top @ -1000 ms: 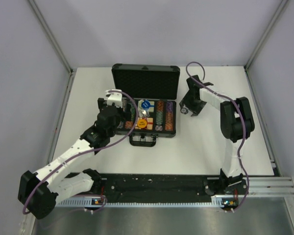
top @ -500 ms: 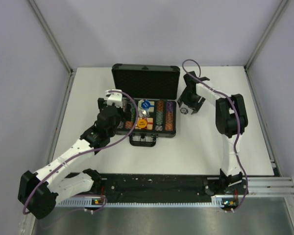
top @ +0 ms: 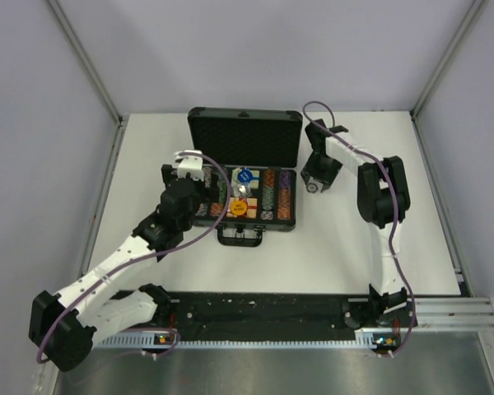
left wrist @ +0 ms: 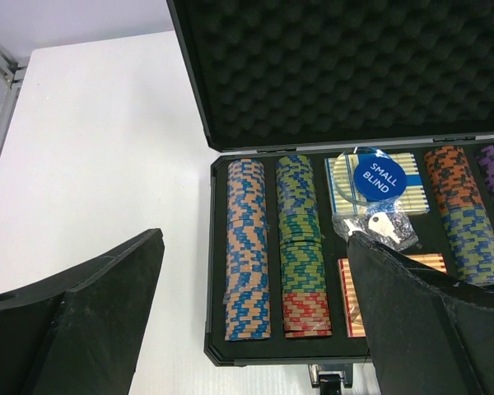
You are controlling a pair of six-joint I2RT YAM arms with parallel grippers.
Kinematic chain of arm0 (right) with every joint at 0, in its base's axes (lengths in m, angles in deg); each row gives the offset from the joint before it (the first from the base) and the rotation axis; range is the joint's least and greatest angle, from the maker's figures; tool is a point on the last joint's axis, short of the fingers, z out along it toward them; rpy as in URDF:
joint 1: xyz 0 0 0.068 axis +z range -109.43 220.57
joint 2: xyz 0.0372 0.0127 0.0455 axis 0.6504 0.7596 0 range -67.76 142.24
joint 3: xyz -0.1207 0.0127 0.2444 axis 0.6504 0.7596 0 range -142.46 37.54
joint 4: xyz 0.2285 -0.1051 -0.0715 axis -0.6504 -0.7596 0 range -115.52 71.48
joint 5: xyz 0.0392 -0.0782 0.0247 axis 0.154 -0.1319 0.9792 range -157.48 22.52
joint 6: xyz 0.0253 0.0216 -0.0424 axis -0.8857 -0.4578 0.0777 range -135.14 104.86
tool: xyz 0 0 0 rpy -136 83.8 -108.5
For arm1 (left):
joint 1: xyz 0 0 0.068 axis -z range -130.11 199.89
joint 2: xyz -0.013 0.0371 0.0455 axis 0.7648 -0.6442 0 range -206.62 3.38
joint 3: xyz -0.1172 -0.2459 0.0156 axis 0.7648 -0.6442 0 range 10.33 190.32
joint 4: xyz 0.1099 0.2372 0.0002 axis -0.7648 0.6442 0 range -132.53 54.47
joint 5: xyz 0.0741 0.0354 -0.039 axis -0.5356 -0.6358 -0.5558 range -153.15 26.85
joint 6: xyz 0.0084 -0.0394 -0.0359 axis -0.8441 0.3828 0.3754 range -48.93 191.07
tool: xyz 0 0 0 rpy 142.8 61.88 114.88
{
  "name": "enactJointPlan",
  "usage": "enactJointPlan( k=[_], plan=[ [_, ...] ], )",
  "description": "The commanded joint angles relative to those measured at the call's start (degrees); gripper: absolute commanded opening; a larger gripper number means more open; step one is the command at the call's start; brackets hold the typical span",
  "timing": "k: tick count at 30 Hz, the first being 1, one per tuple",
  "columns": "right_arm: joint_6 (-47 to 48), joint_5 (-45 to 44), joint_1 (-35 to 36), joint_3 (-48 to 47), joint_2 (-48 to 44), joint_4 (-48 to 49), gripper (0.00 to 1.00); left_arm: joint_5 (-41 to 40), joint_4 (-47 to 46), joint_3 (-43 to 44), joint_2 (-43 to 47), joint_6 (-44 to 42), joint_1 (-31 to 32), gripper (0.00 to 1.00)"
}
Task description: Pack up texas hold em set
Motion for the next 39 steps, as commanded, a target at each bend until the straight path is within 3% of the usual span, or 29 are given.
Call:
enactJointPlan(
  k=[1,7,11,14,25,29,39],
  plan=[
    [-0.8,1.1,0.9,3.1,7.1,-1.1,0.55,-1.0,-3.4,-0.4,1.9,-0.6,-0.3,0.99],
    [-0.5,1.5,0.9,3.5,7.1,-1.1,0.5,-0.6,-3.4,-0.4,2.2,-0.3,-0.2,0.99],
    [0.2,1.5,0.9,3.3,7.2,-1.0,0.64,-0.5,-3.4,-0.5,2.3,-0.1,-0.2,0.99],
    [0.9,1.6,1.0,3.2,7.9,-1.1,0.66,-0.5,-3.4,-0.5,2.4,-0.1,-0.2,0.99],
    [1.2,2.8,1.2,4.6,10.5,-2.5,0.4,-0.9,-3.3,-0.6,3.2,-0.2,-0.3,0.99],
    [1.8,2.7,1.2,4.1,10.3,-2.2,0.16,-0.3,-3.3,-0.5,3.1,-0.3,-0.2,0.99],
    [2.4,1.2,1.1,5.2,1.9,-2.2,0.11,5.2,-3.3,0.2,1.7,0.4,-0.2,0.99]
  ],
)
